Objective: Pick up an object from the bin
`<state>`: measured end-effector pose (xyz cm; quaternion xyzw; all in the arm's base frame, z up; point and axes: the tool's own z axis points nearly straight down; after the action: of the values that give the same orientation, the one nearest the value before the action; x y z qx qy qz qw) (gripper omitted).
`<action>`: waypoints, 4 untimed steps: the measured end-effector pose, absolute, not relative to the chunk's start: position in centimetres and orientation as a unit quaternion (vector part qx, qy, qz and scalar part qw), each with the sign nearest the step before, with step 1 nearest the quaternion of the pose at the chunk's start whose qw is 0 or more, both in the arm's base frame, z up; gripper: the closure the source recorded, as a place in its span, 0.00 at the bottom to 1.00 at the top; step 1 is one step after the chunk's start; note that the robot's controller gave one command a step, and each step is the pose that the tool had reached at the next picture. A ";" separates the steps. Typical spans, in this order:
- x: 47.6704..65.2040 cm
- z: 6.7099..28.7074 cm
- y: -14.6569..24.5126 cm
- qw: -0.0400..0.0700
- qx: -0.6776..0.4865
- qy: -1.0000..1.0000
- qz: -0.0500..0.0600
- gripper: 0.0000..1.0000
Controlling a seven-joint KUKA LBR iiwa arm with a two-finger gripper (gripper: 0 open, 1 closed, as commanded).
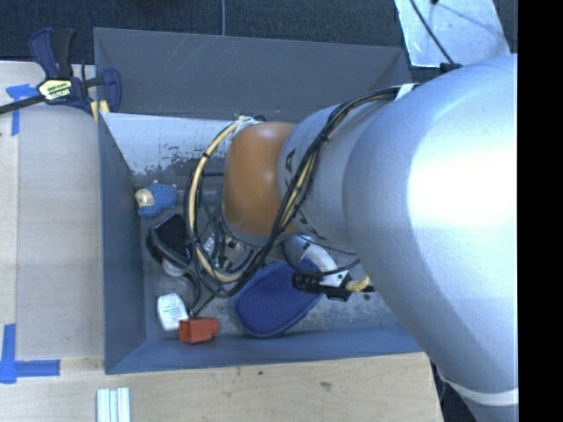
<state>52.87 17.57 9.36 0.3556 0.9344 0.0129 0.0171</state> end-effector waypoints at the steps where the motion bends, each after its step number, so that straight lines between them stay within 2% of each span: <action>1: 51.7 24.4 14.7 0.004 0.382 0.924 0.003 1.00; 2: 51.5 23.9 14.8 0.001 0.381 0.924 0.000 0.00; 3: 51.3 20.0 8.5 0.000 0.500 0.866 -0.001 0.00; 4: 58.8 14.1 4.9 0.002 0.490 0.872 -0.001 0.00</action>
Offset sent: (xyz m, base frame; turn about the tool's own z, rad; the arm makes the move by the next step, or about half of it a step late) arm -0.0140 -0.0277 0.1449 0.0577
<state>58.82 4.94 14.13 0.4900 0.8717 -0.0011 0.0018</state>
